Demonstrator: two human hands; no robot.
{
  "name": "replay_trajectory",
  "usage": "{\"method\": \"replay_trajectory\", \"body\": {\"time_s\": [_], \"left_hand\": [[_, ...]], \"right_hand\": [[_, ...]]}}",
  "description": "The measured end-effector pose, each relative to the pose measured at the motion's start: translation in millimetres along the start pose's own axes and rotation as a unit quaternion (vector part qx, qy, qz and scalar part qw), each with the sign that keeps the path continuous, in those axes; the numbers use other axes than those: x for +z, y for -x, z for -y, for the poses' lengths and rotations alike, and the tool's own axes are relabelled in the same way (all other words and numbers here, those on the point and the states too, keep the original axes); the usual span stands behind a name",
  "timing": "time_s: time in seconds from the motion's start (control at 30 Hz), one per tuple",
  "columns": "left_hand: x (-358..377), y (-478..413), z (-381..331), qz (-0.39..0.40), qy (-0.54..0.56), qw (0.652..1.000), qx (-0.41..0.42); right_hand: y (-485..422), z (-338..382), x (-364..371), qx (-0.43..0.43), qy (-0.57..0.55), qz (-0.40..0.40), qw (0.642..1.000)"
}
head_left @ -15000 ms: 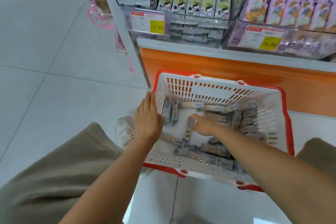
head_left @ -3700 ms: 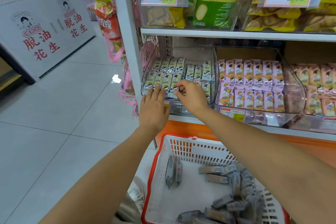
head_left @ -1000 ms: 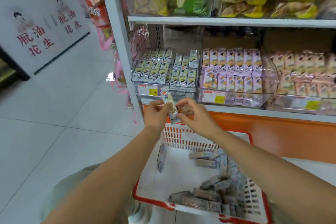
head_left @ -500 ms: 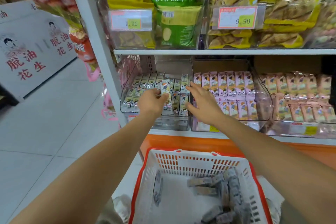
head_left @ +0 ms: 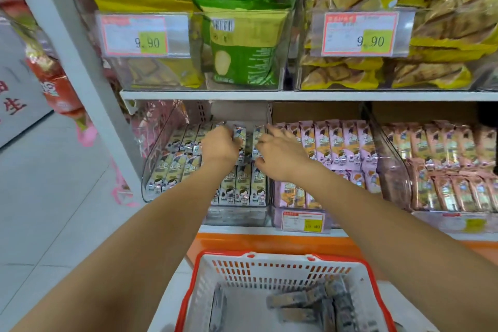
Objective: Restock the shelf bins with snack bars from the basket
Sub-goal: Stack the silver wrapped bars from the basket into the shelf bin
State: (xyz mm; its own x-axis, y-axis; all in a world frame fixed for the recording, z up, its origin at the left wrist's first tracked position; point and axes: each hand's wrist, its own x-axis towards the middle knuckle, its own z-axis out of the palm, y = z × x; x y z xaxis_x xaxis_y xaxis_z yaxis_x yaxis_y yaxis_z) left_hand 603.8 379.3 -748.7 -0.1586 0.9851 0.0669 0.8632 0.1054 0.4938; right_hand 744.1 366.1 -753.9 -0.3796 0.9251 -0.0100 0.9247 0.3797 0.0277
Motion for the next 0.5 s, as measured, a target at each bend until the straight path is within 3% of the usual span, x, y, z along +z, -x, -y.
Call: {"method": "replay_trajectory", "body": {"time_s": [0.33, 0.5], "left_hand": [[1, 6, 13, 0.044, -0.059, 0.991, 0.109], [4, 5, 20, 0.044, -0.15, 0.977, 0.143]], "right_hand": [[7, -2, 3, 0.006, -0.053, 0.004, 0.999], [8, 0, 3, 0.014, -0.071, 0.012, 0.997]]}}
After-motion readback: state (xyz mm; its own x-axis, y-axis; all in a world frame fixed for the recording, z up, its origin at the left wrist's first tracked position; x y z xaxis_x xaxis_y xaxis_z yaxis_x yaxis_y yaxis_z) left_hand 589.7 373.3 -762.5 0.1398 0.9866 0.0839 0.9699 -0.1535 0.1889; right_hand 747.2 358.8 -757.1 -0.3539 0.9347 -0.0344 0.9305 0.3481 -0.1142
